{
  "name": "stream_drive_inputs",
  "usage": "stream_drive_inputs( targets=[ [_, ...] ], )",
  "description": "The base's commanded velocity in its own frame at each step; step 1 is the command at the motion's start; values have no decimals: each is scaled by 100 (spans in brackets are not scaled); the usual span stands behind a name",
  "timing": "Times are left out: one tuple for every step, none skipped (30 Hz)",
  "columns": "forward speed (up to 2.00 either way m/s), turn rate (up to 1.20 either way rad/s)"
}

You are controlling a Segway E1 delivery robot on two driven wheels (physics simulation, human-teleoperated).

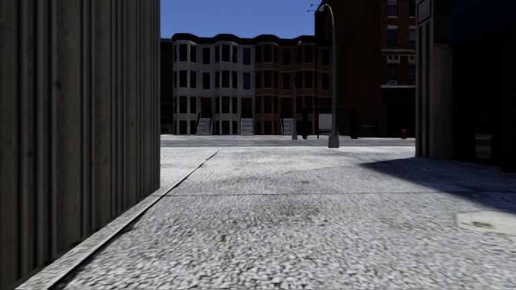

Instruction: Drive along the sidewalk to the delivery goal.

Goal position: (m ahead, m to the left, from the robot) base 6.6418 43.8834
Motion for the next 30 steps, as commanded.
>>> stream_drive_inputs(
  targets=[
    [200, 0],
    [200, 0],
    [200, 0],
    [200, 0],
    [200, 0],
    [200, 0],
    [200, 0],
    [200, 0],
    [200, 0],
    [200, 0],
    [200, 0],
    [200, 0],
    [200, 0],
    [200, 0],
    [200, 0],
    [200, 0],
    [200, 0],
    [200, 0],
    [200, 0],
    [200, 0],
    [200, 0],
    [200, 0],
    [200, 0],
    [200, 0],
    [200, 0],
    [200, 0],
    [200, 0],
    [200, 0],
    [200, 0],
    [200, 0]
  ],
)
